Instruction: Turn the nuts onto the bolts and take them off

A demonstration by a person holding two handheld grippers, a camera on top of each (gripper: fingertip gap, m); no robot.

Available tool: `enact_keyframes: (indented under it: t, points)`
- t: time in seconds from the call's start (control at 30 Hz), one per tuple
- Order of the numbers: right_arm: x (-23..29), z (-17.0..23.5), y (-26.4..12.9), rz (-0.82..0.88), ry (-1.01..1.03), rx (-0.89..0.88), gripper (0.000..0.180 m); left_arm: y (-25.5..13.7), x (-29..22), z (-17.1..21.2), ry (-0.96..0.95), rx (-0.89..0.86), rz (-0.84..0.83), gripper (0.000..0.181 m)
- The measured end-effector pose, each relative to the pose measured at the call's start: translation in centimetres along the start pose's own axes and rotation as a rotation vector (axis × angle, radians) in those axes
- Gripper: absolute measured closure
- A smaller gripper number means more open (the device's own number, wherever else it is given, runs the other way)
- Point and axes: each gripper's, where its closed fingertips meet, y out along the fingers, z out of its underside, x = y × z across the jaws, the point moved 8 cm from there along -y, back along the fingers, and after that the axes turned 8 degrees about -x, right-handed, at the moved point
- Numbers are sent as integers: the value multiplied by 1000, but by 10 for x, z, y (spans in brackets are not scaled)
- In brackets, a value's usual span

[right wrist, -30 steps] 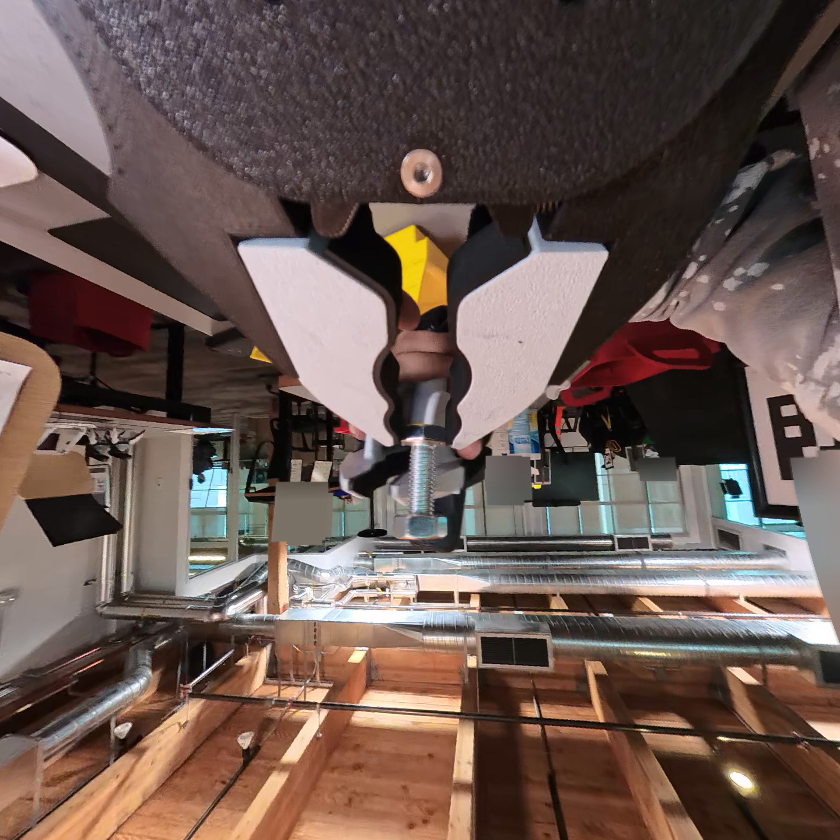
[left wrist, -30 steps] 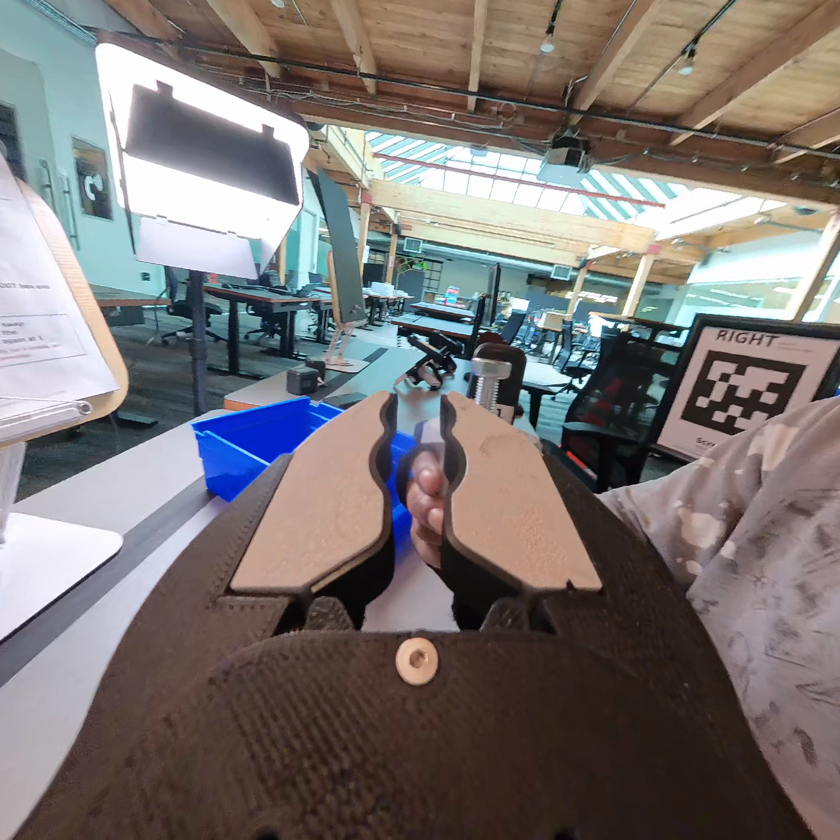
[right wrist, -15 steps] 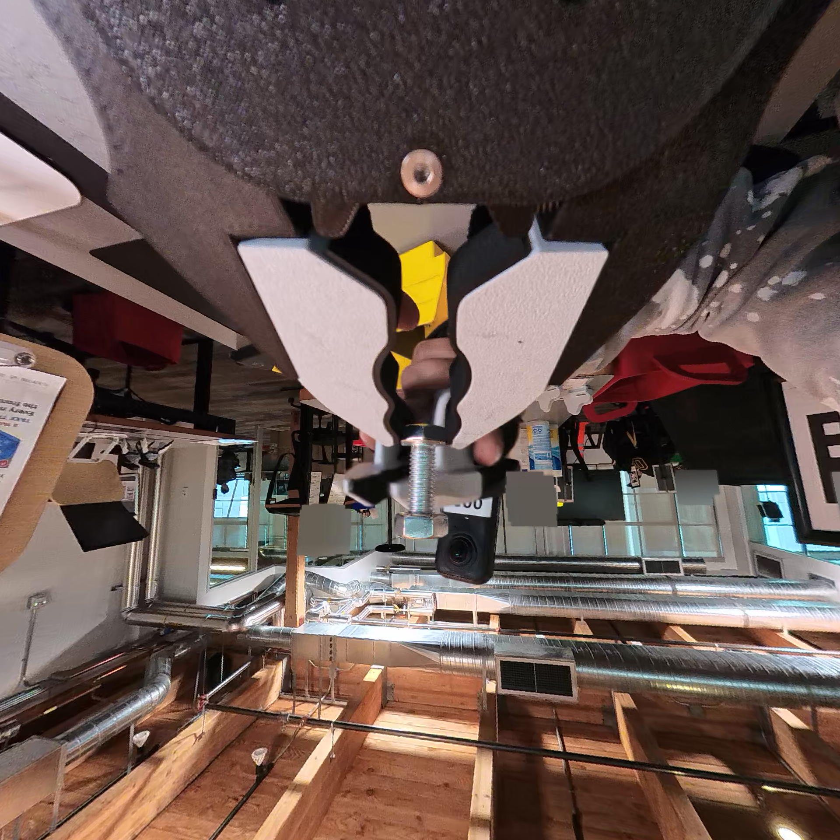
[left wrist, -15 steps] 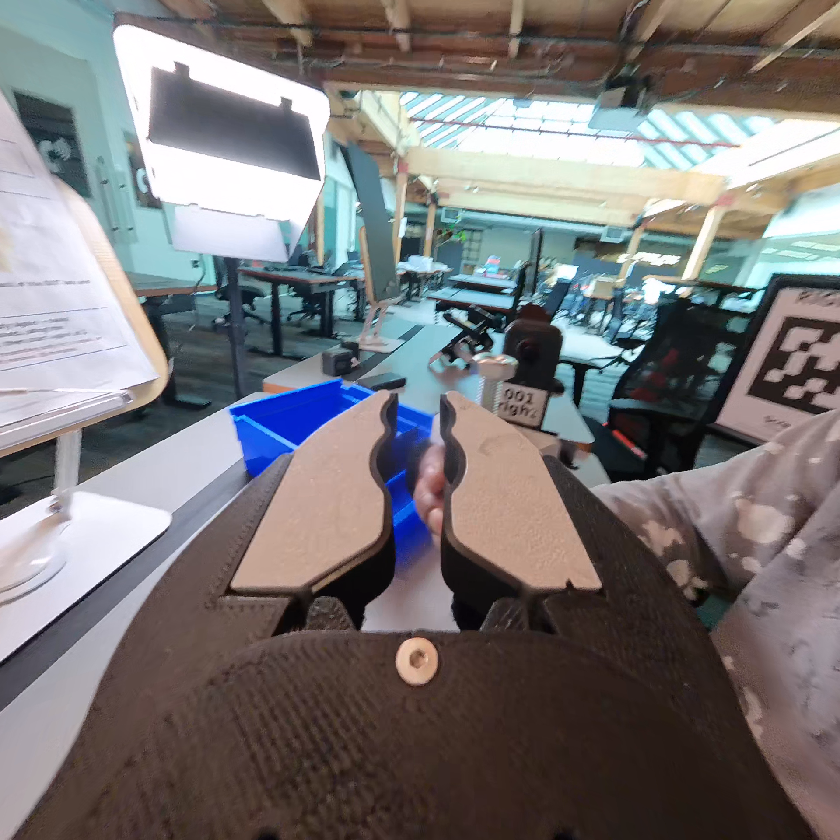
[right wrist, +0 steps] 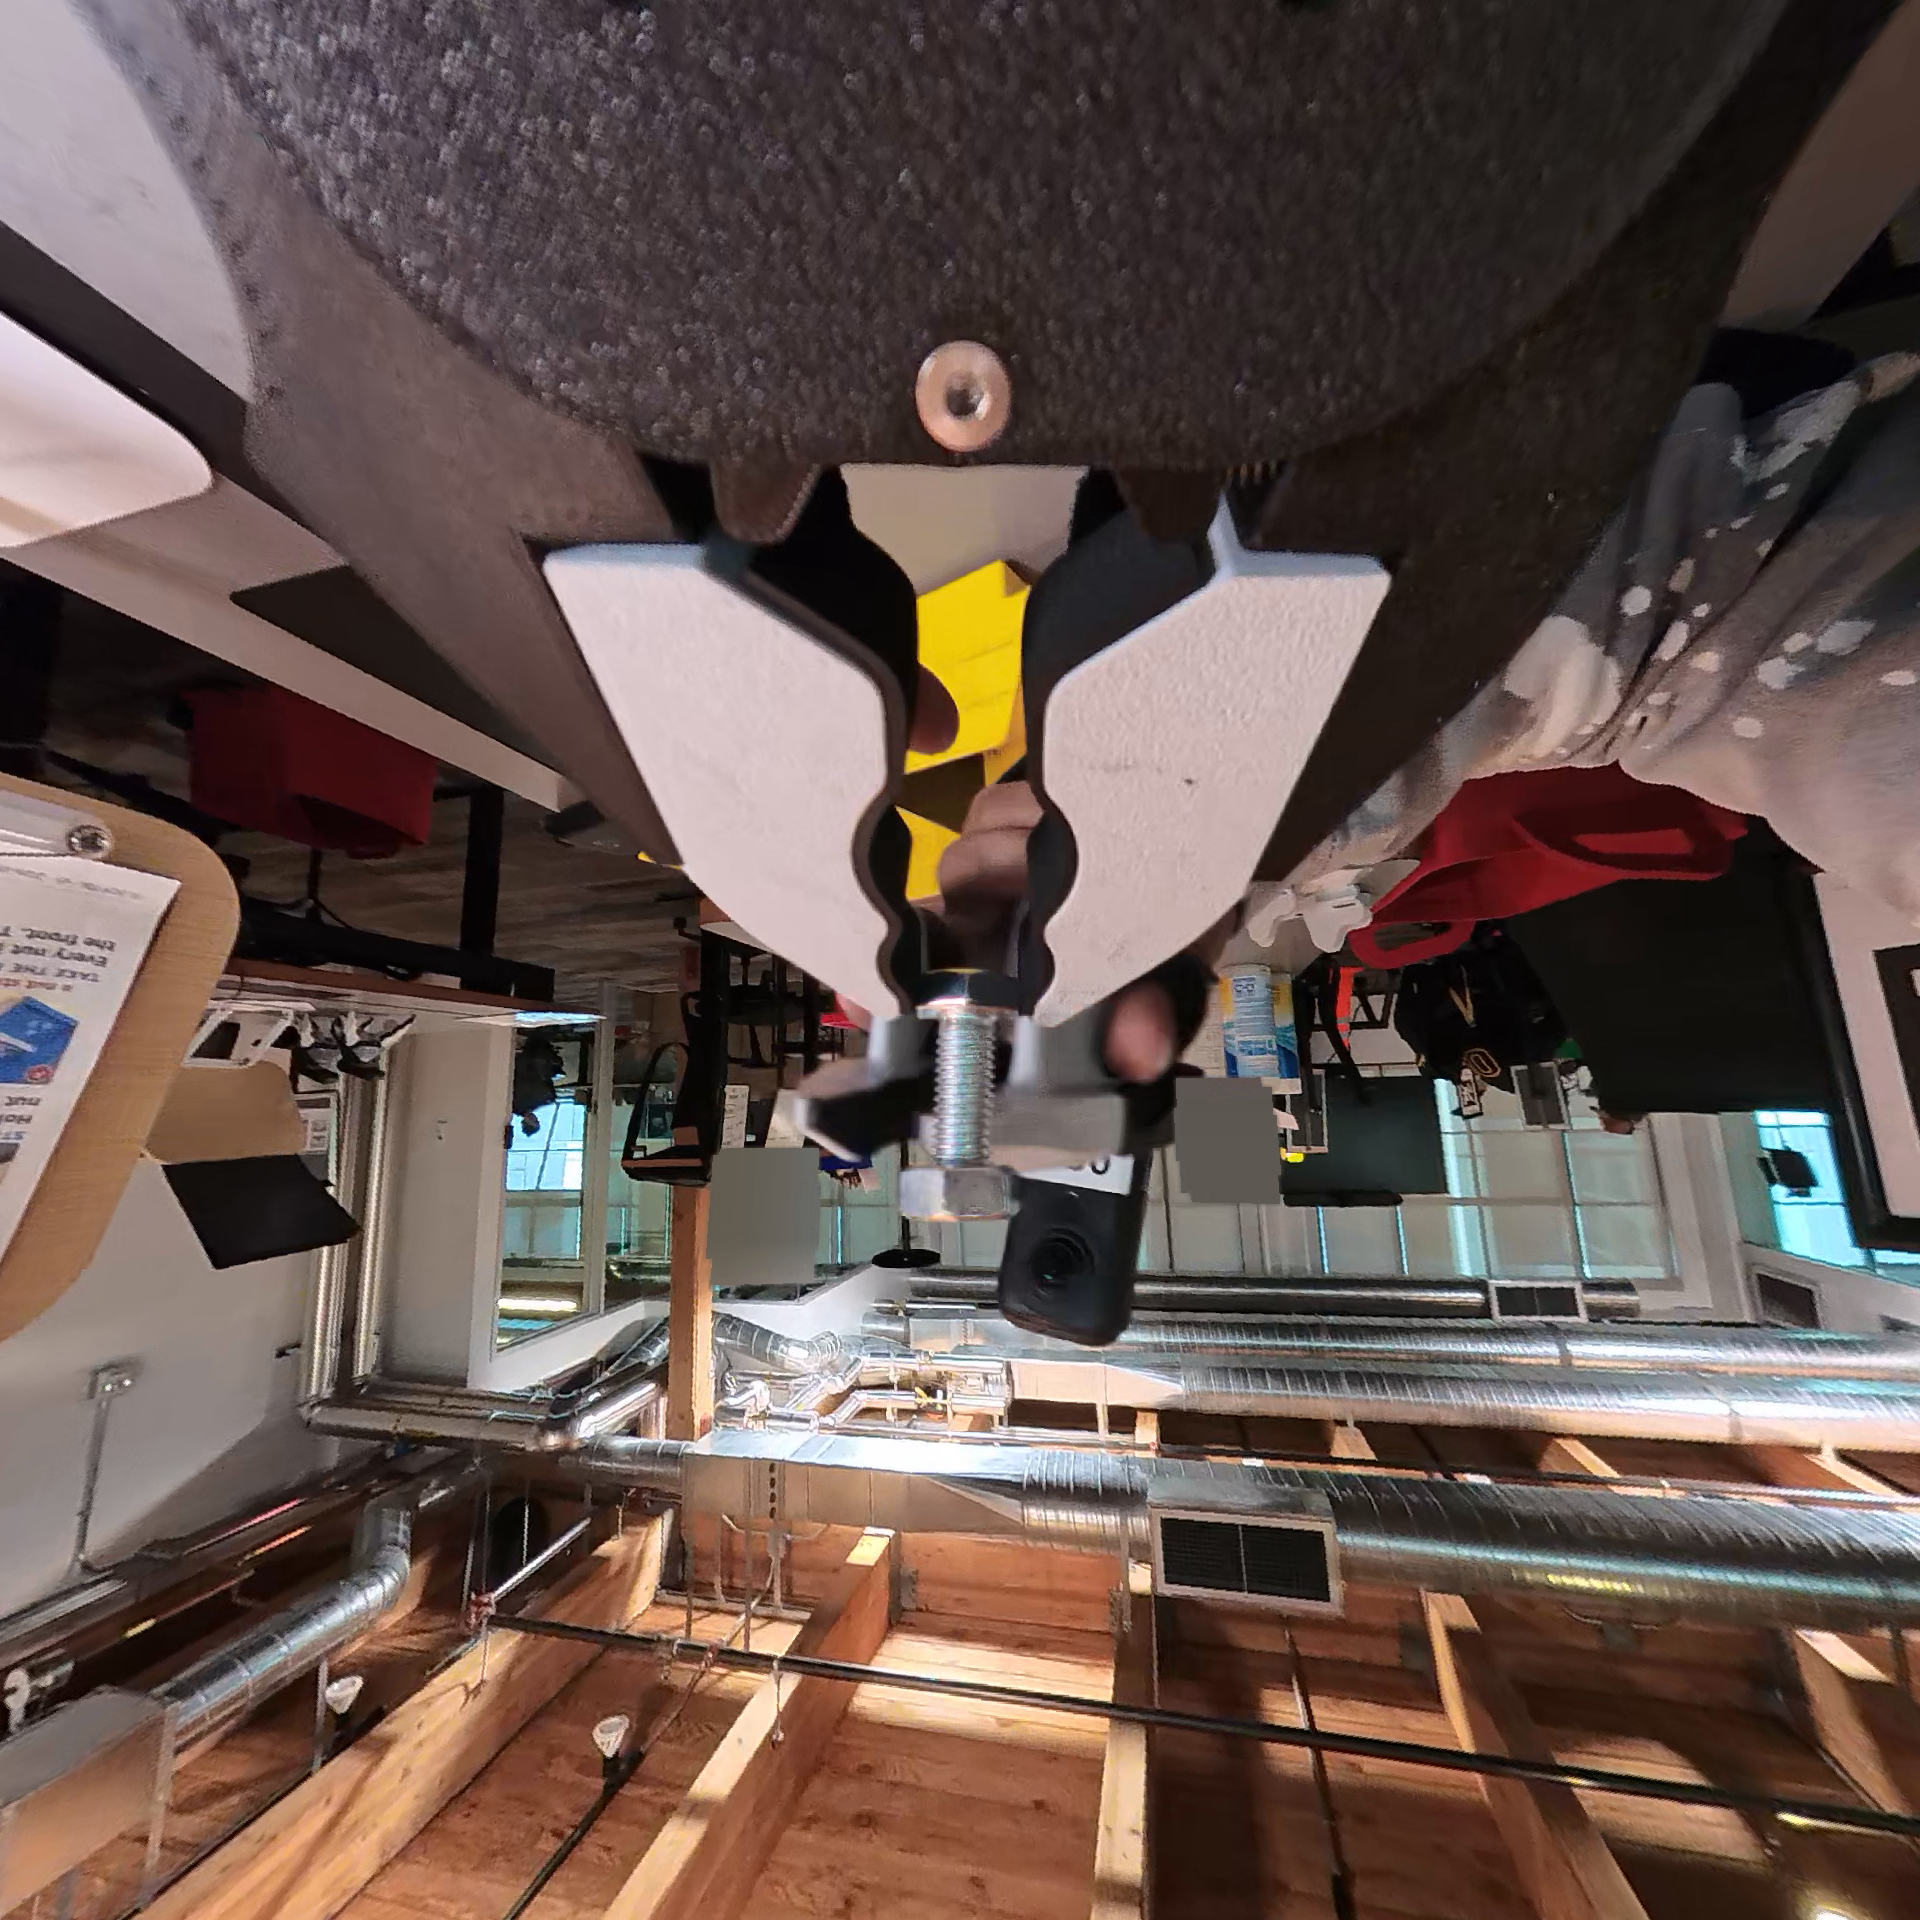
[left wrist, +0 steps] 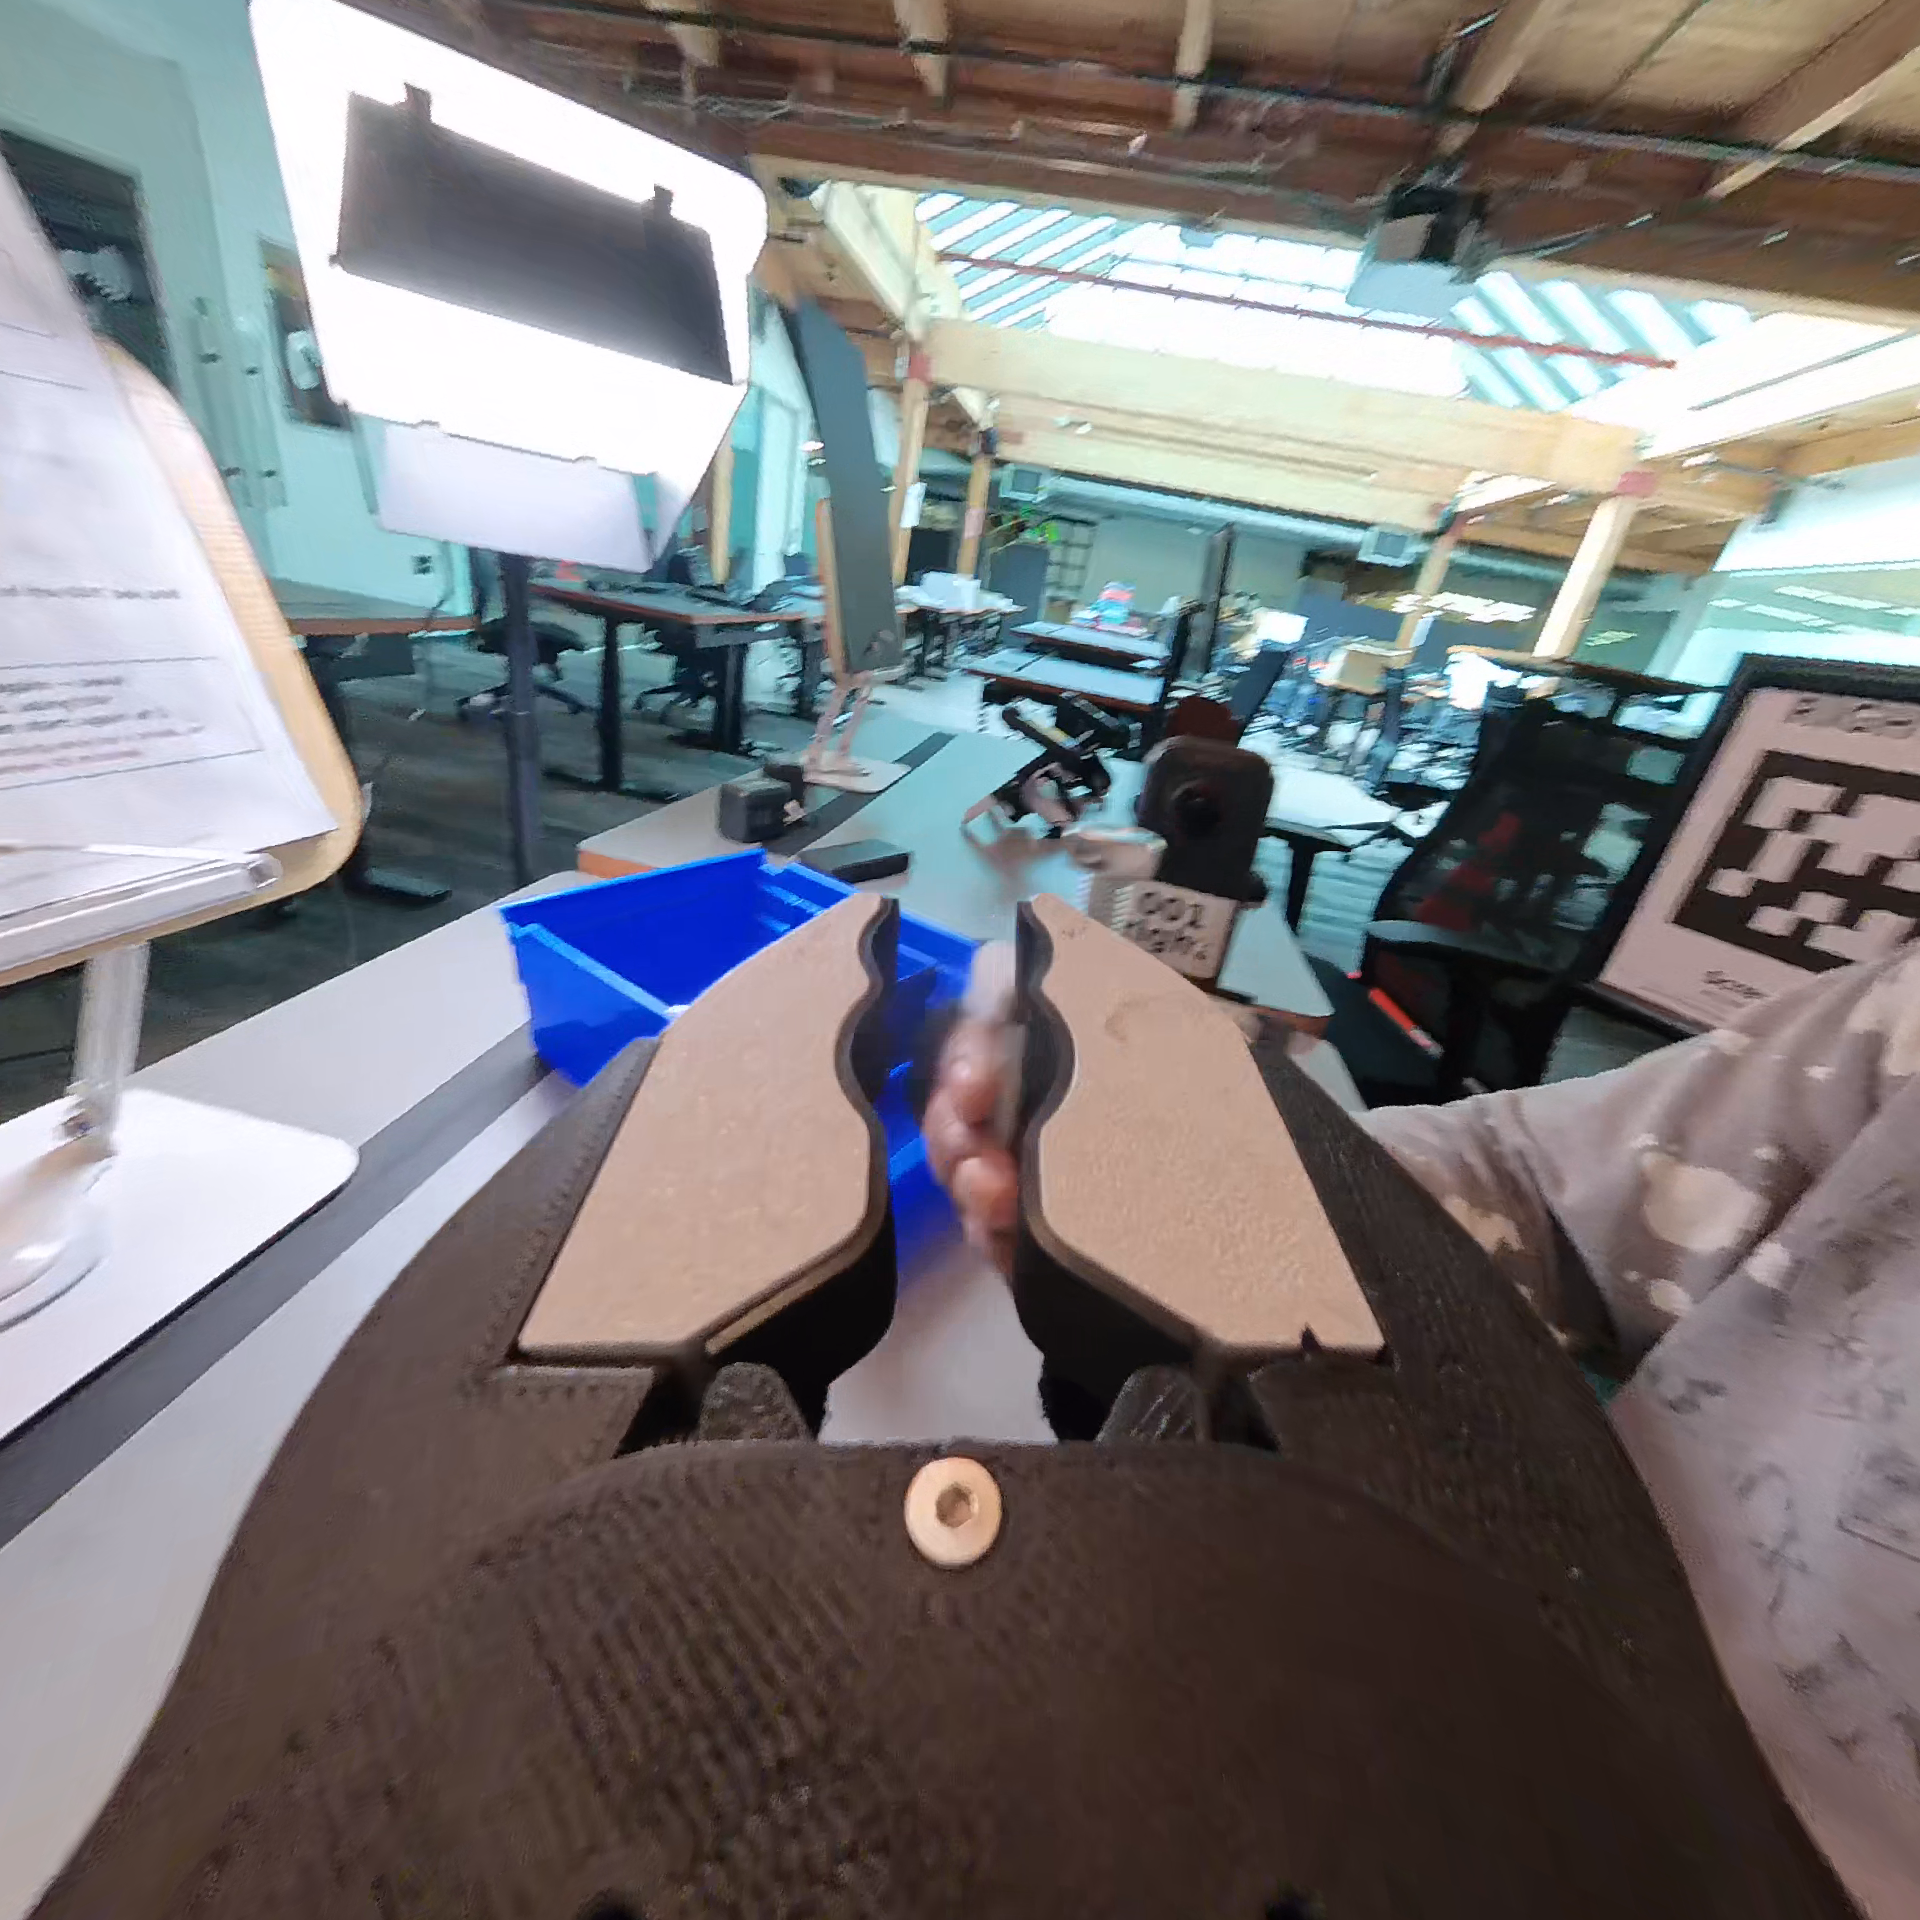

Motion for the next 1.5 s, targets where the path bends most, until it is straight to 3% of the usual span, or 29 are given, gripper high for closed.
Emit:
enact_keyframes:
  t: [0.1,0.2,0.23,0.27,0.33,0.57,0.77,0.8,0.83,1.0,1.5]
  points:
    - [-2,4,0,22,-4,25,162,6,-11,1,-29,-12,89,151]
    - [-1,4,1,17,-3,19,162,8,-11,2,-4,-2,61,151]
    - [-1,2,0,7,10,0,162,6,-8,0,-17,-5,45,154]
    - [0,0,-1,-19,20,-17,162,3,-1,-1,-25,-5,-29,171]
    - [1,-3,-1,-27,6,-21,162,-3,7,-1,-2,-8,-74,170]
    - [-2,5,0,22,-4,22,162,5,-15,-3,-35,-3,101,149]
    - [-1,0,-2,-7,17,-29,162,4,-9,-3,-62,34,58,152]
    - [-1,-2,-3,-24,32,-58,162,1,-3,-4,-48,36,-19,168]
    - [-1,-5,-4,-34,46,-72,162,-1,1,-4,-7,36,-70,168]
    - [-3,-6,-4,-15,40,-73,162,-1,-7,-7,-45,4,41,158]
    - [-4,8,0,67,-69,98,161,13,-15,7,55,88,15,163]
